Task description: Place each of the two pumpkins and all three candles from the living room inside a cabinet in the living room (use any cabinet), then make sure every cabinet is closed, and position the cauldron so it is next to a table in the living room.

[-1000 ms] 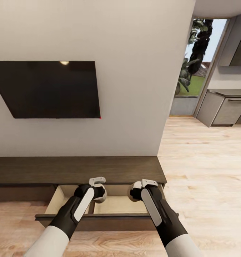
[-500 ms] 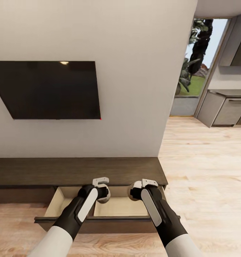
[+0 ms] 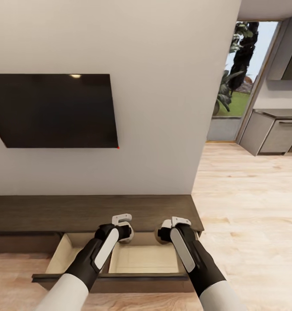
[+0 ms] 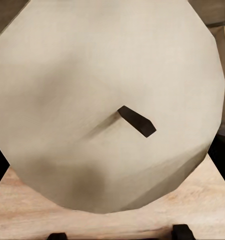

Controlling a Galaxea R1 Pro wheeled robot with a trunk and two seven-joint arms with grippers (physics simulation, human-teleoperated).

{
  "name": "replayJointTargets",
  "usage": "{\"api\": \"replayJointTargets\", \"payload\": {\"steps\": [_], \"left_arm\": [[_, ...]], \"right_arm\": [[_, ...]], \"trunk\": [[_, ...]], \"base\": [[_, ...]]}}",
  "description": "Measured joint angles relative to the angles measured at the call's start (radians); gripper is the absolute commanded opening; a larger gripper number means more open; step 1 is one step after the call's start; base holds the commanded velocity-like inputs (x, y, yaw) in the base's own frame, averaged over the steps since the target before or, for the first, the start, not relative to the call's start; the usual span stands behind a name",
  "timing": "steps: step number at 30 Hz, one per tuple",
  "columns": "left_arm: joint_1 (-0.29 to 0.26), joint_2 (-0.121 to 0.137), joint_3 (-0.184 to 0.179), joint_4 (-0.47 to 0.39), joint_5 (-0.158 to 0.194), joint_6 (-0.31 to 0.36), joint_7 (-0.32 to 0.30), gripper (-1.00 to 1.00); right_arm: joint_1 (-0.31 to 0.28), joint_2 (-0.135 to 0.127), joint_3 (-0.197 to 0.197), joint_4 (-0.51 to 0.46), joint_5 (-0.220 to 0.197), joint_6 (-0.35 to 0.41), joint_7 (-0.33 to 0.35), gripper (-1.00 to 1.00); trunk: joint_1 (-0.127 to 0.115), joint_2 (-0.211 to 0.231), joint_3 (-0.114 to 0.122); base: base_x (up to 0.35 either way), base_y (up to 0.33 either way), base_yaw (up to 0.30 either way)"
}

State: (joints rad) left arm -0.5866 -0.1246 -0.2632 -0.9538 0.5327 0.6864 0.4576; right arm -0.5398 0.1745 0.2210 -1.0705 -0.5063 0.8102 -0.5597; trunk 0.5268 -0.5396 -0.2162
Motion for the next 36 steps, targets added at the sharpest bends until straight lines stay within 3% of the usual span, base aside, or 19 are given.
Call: {"api": "replayJointTargets", "payload": {"steps": [4,21,36], "left_arm": [[0.000,0.000,0.001,0.002,0.001,-0.005,0.000,-1.00],[0.000,-0.002,0.001,-0.006,0.001,-0.002,0.002,-1.00],[0.000,0.000,0.003,-0.006,-0.001,0.007,0.002,-1.00]], "right_arm": [[-0.021,0.000,0.000,0.049,0.003,-0.001,0.000,-1.00],[-0.024,0.000,0.000,0.058,-0.004,-0.001,0.001,-1.00],[-0.024,0.000,0.000,0.057,-0.004,0.000,0.005,-1.00]], "trunk": [[0.000,0.000,0.000],[0.004,-0.007,-0.003],[0.062,-0.112,-0.050]], "base": [[0.019,-0.134,0.000],[0.001,-0.006,0.000],[0.000,0.000,0.000]]}}
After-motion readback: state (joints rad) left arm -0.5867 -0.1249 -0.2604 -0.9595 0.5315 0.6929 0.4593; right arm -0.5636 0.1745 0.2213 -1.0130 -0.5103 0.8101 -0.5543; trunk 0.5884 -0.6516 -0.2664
